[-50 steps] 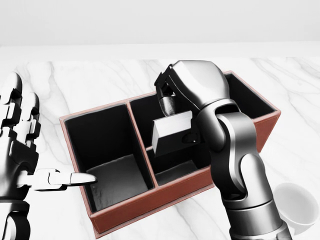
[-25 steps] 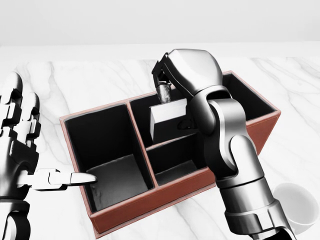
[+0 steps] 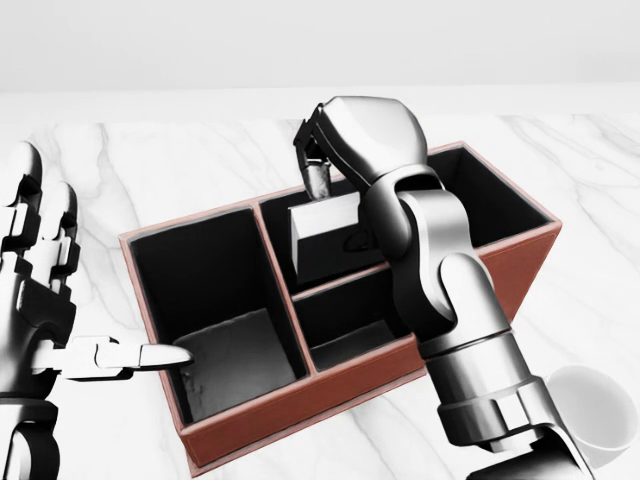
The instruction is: Pick up the book and place it in the front compartment of the caddy.
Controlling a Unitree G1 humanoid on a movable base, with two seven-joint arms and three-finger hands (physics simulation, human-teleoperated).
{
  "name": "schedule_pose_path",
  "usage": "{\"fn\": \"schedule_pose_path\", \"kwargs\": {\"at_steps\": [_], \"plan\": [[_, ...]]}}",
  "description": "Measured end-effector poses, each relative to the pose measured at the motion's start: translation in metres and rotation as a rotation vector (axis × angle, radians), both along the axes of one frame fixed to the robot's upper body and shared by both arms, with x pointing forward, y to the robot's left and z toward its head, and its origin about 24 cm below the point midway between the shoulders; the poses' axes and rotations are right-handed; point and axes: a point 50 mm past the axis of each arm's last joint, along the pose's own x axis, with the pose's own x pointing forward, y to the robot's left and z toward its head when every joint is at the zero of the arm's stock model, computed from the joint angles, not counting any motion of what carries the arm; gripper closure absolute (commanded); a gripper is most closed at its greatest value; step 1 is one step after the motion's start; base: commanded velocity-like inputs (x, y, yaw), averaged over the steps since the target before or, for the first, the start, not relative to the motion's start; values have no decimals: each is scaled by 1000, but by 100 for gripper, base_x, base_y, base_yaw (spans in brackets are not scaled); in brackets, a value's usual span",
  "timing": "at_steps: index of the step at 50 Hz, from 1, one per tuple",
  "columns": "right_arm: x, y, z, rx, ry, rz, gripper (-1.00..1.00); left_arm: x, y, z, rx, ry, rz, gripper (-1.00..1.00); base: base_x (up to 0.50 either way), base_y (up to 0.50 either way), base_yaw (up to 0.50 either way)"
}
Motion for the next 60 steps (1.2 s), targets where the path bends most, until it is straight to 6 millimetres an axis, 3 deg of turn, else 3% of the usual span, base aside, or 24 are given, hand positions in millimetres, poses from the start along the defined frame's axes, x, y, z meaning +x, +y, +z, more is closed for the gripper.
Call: {"fn": "schedule_pose_path", "kwargs": {"at_steps": [60], "plan": [[33,17,-20,-22,7,1,100,1,3,3,-12,-13,11,-100,0,0,0]]}}
